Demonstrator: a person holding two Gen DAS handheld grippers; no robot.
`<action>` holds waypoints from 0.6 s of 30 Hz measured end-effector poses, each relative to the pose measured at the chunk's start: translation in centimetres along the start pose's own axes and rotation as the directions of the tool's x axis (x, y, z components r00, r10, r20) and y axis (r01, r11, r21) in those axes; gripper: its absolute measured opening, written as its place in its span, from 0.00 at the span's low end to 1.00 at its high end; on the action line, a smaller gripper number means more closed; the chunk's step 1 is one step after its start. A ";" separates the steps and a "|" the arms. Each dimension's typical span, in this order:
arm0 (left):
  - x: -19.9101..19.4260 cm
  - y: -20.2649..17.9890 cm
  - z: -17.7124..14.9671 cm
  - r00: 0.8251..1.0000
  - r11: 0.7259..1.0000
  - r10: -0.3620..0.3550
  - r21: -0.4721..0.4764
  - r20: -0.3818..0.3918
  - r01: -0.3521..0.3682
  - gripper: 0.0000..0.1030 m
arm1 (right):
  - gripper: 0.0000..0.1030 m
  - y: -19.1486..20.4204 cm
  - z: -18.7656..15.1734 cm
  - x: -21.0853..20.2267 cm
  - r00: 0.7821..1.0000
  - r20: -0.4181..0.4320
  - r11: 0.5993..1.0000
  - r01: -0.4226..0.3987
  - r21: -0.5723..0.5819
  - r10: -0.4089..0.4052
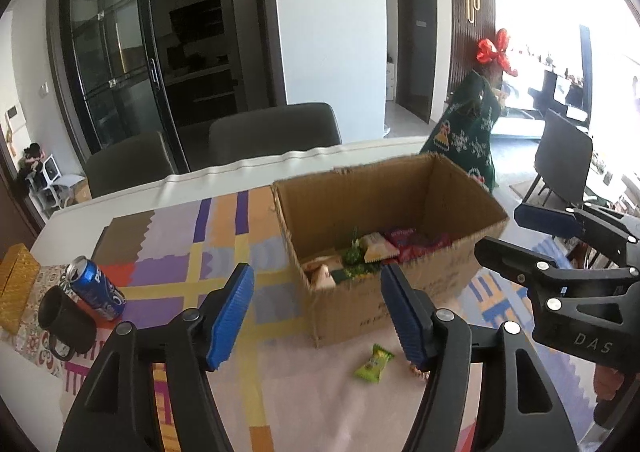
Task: Organize snacks
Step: 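Move both tools back toward the last two candies on the table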
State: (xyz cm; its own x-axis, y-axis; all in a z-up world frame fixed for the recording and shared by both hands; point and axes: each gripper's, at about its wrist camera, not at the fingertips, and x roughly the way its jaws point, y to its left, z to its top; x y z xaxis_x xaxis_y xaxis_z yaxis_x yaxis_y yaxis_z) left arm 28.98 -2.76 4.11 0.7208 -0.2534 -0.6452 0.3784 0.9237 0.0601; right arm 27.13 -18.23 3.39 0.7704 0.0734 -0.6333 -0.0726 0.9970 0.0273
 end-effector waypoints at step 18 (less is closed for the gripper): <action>2.8 -1.9 -6.6 0.987 0.991 -0.077 0.101 -0.138 0.091 0.66 | 0.58 0.7 -7.4 2.4 0.986 -0.163 0.999 -0.028 0.017 0.030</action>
State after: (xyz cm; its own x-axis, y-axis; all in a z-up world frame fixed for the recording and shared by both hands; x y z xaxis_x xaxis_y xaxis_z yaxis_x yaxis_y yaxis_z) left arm 26.43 -3.36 -2.85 0.6027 -0.2814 -0.7467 0.4995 0.8628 0.0780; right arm 24.23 -17.49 -3.85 0.6545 0.0983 -0.7496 -0.0827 0.9949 0.0583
